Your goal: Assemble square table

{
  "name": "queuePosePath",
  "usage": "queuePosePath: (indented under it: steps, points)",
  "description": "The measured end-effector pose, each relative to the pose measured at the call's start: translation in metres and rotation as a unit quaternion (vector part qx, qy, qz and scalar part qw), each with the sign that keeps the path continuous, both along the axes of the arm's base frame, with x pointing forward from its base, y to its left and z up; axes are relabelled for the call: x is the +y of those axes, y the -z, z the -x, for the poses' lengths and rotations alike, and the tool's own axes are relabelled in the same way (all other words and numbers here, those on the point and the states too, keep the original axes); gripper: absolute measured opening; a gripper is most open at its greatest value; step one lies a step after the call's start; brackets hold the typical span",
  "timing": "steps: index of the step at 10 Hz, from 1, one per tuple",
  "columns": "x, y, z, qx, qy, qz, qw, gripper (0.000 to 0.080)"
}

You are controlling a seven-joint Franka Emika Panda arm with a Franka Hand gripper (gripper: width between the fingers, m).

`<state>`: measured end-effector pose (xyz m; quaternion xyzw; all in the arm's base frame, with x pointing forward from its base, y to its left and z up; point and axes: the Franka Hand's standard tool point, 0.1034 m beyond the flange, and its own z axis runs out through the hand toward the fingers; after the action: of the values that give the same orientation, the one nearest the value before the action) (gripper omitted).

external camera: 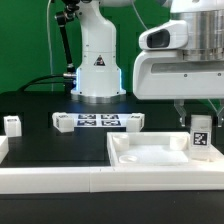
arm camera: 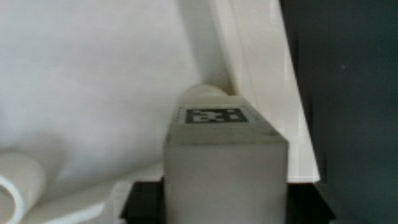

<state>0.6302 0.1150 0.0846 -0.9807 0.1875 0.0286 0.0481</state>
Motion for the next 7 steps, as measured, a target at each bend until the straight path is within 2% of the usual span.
queuePosePath:
  steps: [4, 6, 7]
  points:
    - [-0.0036, 0.0008, 0.0019, -0.011, 0.202, -0.016, 0.979, 0.0288]
    - [-0.0036, 0.0013, 0.0014, -0.004, 0.29, -0.017, 0.957, 0.029]
    - [-0.0036, 0.0015, 0.0014, 0.003, 0.346, -0.018, 0.938, 0.029]
